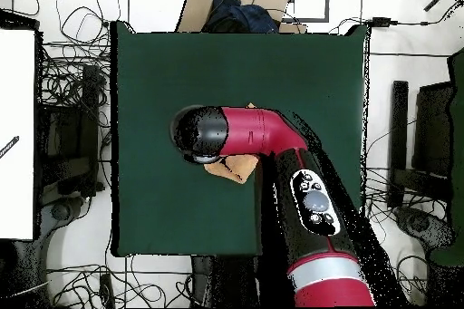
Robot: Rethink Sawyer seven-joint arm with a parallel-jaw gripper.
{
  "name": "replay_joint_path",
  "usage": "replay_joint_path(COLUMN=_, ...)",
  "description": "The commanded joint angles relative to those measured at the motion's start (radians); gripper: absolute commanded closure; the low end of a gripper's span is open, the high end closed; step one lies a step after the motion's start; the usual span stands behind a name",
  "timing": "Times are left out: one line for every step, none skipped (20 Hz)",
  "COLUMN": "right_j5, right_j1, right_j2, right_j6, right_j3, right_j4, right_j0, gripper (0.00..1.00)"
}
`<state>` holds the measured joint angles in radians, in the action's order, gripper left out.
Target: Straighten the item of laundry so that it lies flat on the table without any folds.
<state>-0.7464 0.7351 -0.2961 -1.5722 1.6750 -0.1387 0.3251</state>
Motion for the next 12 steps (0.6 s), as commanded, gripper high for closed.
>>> replay_joint_path(right_j5=-0.002, right_j1=-0.036, right_j2=0.007, right_j6=-0.01, right_j3=-0.041, right_j4=-0.077, right_j0=0.015, gripper=0.0)
replay_joint_path(right_j5=-0.009, right_j1=-0.044, right_j2=0.003, right_j6=0.001, right_j3=-0.052, right_j4=-0.078, right_j0=0.02, gripper=0.0)
replay_joint_path(right_j5=-0.016, right_j1=-0.052, right_j2=-0.001, right_j6=0.013, right_j3=-0.063, right_j4=-0.079, right_j0=0.025, gripper=0.0)
replay_joint_path(right_j5=-0.024, right_j1=-0.062, right_j2=-0.007, right_j6=0.026, right_j3=-0.078, right_j4=-0.08, right_j0=0.031, gripper=0.0)
replay_joint_path(right_j5=-0.032, right_j1=-0.074, right_j2=-0.012, right_j6=0.039, right_j3=-0.091, right_j4=-0.082, right_j0=0.036, gripper=0.0)
replay_joint_path(right_j5=-0.038, right_j1=-0.084, right_j2=-0.015, right_j6=0.05, right_j3=-0.104, right_j4=-0.084, right_j0=0.04, gripper=0.0)
replay_joint_path(right_j5=-0.04, right_j1=-0.088, right_j2=-0.017, right_j6=0.056, right_j3=-0.105, right_j4=-0.084, right_j0=0.045, gripper=0.0)
replay_joint_path(right_j5=-0.041, right_j1=-0.091, right_j2=-0.019, right_j6=0.063, right_j3=-0.106, right_j4=-0.084, right_j0=0.052, gripper=0.0)
replay_joint_path(right_j5=-0.037, right_j1=-0.091, right_j2=-0.02, right_j6=0.067, right_j3=-0.102, right_j4=-0.085, right_j0=0.058, gripper=0.0)
replay_joint_path(right_j5=-0.033, right_j1=-0.091, right_j2=-0.022, right_j6=0.074, right_j3=-0.098, right_j4=-0.088, right_j0=0.065, gripper=0.0)
replay_joint_path(right_j5=-0.032, right_j1=-0.091, right_j2=-0.022, right_j6=0.081, right_j3=-0.098, right_j4=-0.091, right_j0=0.071, gripper=0.0)
replay_joint_path(right_j5=-0.035, right_j1=-0.098, right_j2=-0.024, right_j6=0.089, right_j3=-0.103, right_j4=-0.095, right_j0=0.076, gripper=0.0)
